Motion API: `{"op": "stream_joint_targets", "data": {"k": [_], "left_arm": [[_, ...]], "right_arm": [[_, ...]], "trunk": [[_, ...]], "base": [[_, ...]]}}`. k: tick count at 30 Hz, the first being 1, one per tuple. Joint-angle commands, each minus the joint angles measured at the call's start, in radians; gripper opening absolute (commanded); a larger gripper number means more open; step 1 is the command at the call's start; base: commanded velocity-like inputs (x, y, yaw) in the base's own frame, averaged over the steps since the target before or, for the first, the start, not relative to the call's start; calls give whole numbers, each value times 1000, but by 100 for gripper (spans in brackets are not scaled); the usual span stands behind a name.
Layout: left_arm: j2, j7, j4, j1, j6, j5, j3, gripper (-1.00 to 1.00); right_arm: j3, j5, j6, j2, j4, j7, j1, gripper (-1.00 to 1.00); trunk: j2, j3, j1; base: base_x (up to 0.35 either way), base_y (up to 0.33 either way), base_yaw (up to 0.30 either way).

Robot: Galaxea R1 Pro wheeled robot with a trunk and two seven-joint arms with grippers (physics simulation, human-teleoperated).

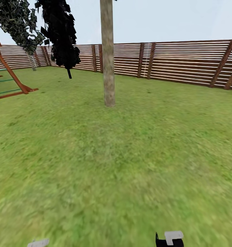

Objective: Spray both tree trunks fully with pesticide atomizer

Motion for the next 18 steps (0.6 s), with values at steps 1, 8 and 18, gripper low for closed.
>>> {"op": "stream_joint_targets", "data": {"k": [1,8,18], "left_arm": [[0,0,1,-1,-3,6,-1,-100],[0,0,1,-1,-3,6,-1,-100],[0,0,1,-1,-3,6,-1,-100]], "right_arm": [[-6,11,-1,0,0,-6,0,100],[-6,11,-1,0,0,-6,0,100],[-6,11,-1,0,0,-6,0,100]], "trunk": [[0,-1,0],[0,-1,0],[0,-1,0]], "base": [[338,0,0],[338,0,0],[338,0,0]]}}
